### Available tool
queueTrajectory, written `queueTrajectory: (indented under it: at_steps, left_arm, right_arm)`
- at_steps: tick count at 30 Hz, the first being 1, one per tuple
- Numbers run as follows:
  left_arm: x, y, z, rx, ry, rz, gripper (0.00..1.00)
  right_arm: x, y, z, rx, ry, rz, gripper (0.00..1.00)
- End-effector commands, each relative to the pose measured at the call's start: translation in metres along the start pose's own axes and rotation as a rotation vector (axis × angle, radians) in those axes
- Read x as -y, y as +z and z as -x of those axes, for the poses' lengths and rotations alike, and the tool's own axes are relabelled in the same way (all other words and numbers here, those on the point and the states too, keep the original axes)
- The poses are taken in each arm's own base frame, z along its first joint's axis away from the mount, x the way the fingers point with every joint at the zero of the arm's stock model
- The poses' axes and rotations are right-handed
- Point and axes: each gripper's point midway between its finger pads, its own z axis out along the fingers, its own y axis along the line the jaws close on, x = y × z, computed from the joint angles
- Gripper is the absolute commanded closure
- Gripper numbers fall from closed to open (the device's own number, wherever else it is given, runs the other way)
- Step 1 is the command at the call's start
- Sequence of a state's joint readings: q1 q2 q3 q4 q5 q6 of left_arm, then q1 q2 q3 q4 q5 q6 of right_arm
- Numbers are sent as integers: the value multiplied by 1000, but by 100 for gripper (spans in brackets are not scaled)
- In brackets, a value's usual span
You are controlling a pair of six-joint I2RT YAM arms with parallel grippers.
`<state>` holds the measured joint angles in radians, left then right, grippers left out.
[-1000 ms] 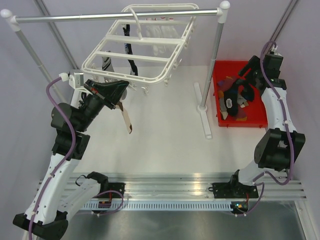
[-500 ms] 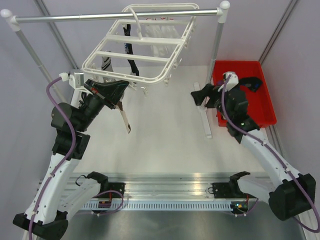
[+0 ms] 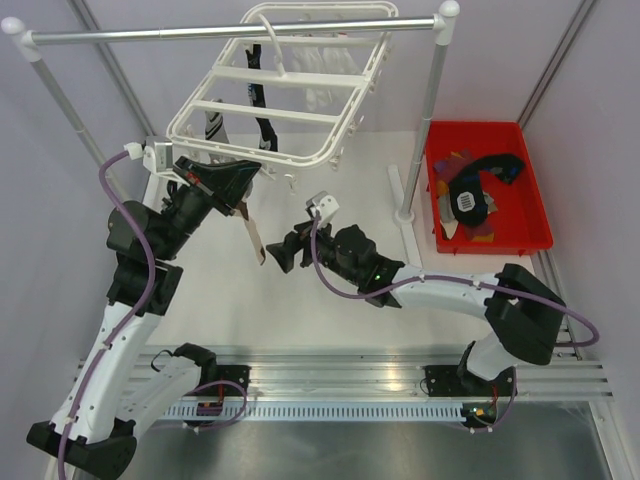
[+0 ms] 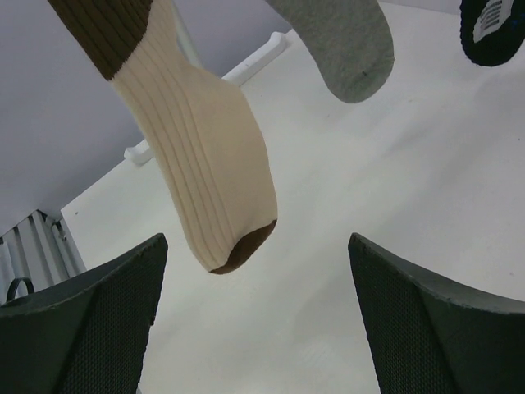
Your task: Remove the socks clipped to the hanger
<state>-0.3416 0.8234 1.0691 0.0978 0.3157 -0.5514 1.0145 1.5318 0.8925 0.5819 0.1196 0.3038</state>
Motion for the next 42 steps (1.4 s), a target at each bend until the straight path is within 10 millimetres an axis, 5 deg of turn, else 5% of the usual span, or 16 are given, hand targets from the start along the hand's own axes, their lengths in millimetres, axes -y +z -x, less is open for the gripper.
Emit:
queueTrajectory:
  at_steps: [1,8,19,26,29,30,33,36,38,42]
  left_arm:
    - [5,1,9,6,26,-10,98]
    - [3,2,6,-2,26,-3,98]
    - [4,2,4,-12,19,-14,98]
    - [5,0,4,-15,15,-11,98]
    - [5,0,3,-19,15,-13,98]
    - [4,0,2,-22,14,-11,98]
    - [5,0,2,-24,15,-14,98]
    - [4,1,-2,-43,21,-18,98]
    - [3,2,-5,-53,23,-16,98]
    - [-3,2,-11,-68,23,7,73]
  right_arm:
    - [-25,22,56,191,2,31,6]
    - [-56,48,61,202,-33,38,6]
    - [-55,87,37,158,-55,-7,6]
    - [-53,98,39,179,-40,-36,14]
    - [-53,98,43,188,-39,-43,38]
    - [-51,97,44,190,-37,-49,60]
    - [-53,87,53,200,-36,-51,86]
    - [-55,74,59,206,-31,-43,99]
    - [-53,67,57,191,-37,-47,99]
    - [-58,49,67,191,-48,-47,99]
